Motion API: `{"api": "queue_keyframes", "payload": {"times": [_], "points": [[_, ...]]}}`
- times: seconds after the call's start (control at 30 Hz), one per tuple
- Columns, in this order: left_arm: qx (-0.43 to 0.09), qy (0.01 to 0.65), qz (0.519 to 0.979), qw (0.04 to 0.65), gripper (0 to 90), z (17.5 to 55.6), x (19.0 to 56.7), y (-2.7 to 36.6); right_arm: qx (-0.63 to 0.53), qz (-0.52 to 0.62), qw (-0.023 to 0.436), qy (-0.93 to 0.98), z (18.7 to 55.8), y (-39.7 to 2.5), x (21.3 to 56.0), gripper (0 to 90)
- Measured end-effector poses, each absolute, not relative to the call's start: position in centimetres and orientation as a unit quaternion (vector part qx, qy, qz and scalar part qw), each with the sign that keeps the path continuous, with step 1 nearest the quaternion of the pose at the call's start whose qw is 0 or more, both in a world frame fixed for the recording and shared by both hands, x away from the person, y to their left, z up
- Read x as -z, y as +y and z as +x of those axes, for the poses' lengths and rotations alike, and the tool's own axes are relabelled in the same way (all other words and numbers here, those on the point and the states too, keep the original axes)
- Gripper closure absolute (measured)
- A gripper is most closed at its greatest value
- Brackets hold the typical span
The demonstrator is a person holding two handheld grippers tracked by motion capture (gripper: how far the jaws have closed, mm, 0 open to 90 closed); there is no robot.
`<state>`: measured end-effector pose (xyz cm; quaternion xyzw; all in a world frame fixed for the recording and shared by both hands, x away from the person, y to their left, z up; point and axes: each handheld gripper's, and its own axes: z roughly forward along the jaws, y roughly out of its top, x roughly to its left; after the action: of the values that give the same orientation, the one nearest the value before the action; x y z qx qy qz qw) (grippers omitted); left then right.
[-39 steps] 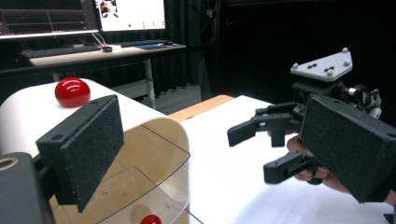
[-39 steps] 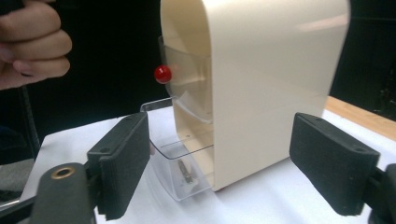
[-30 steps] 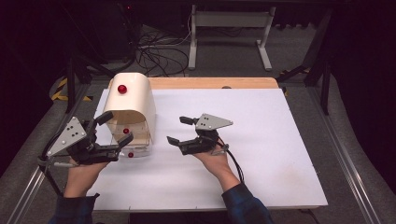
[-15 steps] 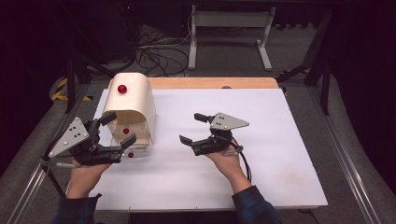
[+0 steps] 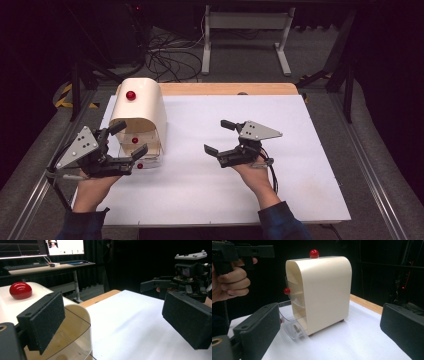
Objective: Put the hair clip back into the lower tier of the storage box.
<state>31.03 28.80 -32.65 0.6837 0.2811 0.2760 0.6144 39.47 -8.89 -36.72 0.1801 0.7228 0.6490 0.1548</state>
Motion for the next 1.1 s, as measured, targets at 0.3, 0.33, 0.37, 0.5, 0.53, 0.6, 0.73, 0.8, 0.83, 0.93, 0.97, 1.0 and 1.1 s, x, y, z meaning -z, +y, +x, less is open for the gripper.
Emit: {"api": "queue_keyframes", "payload": {"times": [0.3, 0.33, 0.37, 0.5, 0.53, 0.6, 0.73, 0.8, 0.83, 0.93, 0.97, 1.0, 1.1], "points": [[-0.276, 0.282, 0.685, 0.613, 5.1, 31.0, 32.7, 28.8, -0.651, 0.186, 0.167, 0.717, 38.9, -10.8, 35.9, 1.7], [-0.275, 0.283, 0.685, 0.612, 5.0, 31.0, 32.7, 28.8, -0.652, 0.186, 0.168, 0.715, 38.8, -11.1, 35.9, 1.6], [-0.275, 0.283, 0.686, 0.611, 5.0, 31.0, 32.7, 28.8, -0.652, 0.187, 0.169, 0.715, 38.8, -11.2, 35.8, 1.5], [-0.275, 0.283, 0.687, 0.610, 4.8, 31.0, 32.7, 28.7, -0.654, 0.190, 0.174, 0.711, 38.6, -12.1, 35.7, 0.7], [-0.275, 0.283, 0.687, 0.610, 4.8, 31.0, 32.7, 28.7, -0.654, 0.191, 0.174, 0.711, 38.6, -12.3, 35.7, 0.5], [-0.275, 0.284, 0.687, 0.610, 4.7, 31.0, 32.7, 28.7, -0.656, 0.193, 0.176, 0.708, 38.5, -12.7, 35.6, 0.4], [-0.277, 0.283, 0.688, 0.608, 4.6, 31.0, 32.8, 28.6, -0.659, 0.197, 0.180, 0.703, 38.3, -13.5, 35.5, 0.3], [-0.275, 0.284, 0.688, 0.609, 4.5, 31.0, 32.9, 28.6, -0.659, 0.199, 0.182, 0.702, 38.2, -13.9, 35.4, 0.3], [-0.275, 0.284, 0.688, 0.609, 4.5, 31.0, 32.9, 28.5, -0.660, 0.200, 0.184, 0.701, 38.2, -14.1, 35.3, 0.3], [-0.275, 0.283, 0.688, 0.609, 4.5, 31.0, 32.9, 28.4, -0.659, 0.201, 0.188, 0.700, 38.0, -14.6, 35.2, 0.3], [-0.276, 0.283, 0.689, 0.608, 4.4, 31.0, 32.9, 28.4, -0.659, 0.201, 0.190, 0.699, 38.0, -14.7, 35.1, 0.3], [-0.276, 0.283, 0.689, 0.608, 4.4, 31.1, 32.9, 28.4, -0.659, 0.202, 0.191, 0.698, 38.0, -14.9, 35.1, 0.3], [-0.274, 0.285, 0.690, 0.607, 4.3, 31.1, 33.0, 28.3, -0.662, 0.205, 0.195, 0.694, 38.0, -15.5, 34.9, 0.3]]}}
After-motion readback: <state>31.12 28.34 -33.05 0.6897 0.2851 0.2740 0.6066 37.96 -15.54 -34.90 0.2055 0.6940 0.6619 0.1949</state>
